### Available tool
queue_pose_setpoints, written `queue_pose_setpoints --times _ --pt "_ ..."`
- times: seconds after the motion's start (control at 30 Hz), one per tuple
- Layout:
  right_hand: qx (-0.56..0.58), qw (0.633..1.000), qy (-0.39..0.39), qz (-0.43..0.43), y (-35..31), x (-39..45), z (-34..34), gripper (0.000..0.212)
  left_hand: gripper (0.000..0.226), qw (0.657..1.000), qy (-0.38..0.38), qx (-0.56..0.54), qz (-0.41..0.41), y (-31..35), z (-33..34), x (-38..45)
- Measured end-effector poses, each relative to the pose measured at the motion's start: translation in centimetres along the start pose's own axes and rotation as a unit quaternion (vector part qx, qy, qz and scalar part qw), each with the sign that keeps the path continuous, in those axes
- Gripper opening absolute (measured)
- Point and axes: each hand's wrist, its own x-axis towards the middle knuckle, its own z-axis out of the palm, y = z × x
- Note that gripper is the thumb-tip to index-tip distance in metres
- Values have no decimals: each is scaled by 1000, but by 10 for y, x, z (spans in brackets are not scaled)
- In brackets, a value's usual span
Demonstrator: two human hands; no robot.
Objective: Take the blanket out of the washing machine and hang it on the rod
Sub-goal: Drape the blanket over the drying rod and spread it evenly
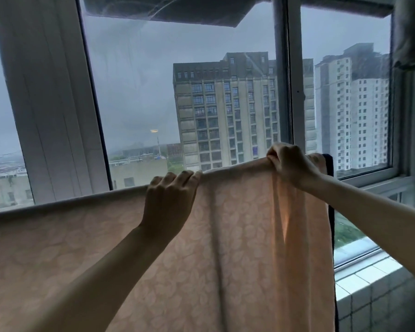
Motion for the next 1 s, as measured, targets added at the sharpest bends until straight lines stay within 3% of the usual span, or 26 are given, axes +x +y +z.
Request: queue_pose_setpoints --times 0.47,0.77,0.87,1.0 --pt "7 1000 21 -10 17 -5 2 7 31 999 -13 -52 2 46 30 45" --pt "27 999 -2 -20 48 -11 -11 21 33 999 -17 -32 -26 46 28 43" --pt "27 998 -31 -57 61 -14 -18 19 34 999 -20 -39 -17 53 29 45" --pt "38 994 -4 -102 66 -15 -17 15 36 999 -24 -21 -17 67 30 51"
